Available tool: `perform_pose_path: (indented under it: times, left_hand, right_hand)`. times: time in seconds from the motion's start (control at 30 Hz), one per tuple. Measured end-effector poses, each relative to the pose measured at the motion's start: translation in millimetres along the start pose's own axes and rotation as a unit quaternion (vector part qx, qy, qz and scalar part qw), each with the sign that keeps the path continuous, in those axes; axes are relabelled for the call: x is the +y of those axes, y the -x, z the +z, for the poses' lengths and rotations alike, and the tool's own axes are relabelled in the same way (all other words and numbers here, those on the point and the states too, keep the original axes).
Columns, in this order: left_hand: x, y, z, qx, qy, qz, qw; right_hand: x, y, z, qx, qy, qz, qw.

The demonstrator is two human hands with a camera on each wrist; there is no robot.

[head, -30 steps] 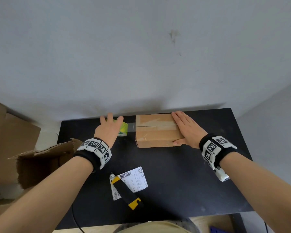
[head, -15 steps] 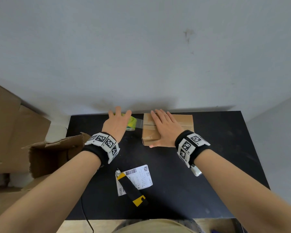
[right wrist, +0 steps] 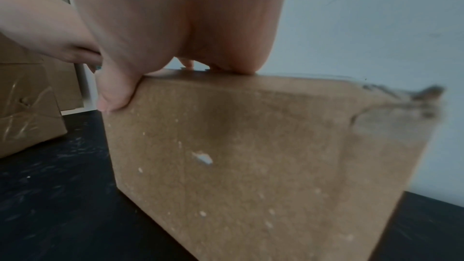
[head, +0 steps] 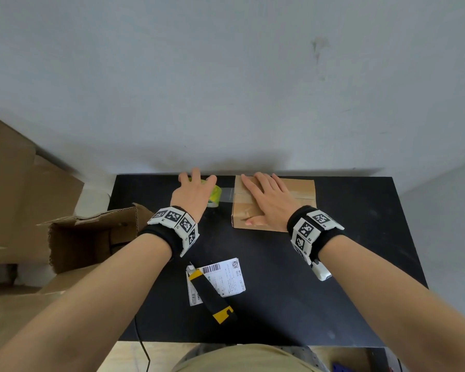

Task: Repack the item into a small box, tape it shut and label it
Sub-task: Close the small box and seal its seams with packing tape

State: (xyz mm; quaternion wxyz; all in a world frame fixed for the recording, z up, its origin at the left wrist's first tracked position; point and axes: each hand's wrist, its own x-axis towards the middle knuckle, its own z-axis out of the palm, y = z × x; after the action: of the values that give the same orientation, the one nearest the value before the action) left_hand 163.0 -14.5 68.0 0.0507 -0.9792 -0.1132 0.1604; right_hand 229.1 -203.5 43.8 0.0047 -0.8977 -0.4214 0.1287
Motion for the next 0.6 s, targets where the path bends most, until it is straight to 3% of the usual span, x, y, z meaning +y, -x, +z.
perform_pose_path:
  times: [0.3,0.43,0.6]
  left_hand:
    - [5,-4,11,-0.025,-0.005,-0.013,1.000]
    - [5,-1,8,-0.028,-0.009,-0.009,1.000]
    - [-2,6,4,-0.016,-0.044,0.011,0.999]
  right_hand:
    - [-5,4,13,0.028,0.030,-0.003,0.999]
    - [-27,0,26,0.077,0.039,-0.050,0.995]
    - [-29,8,33,0.091,0.041,-0.035,0.994]
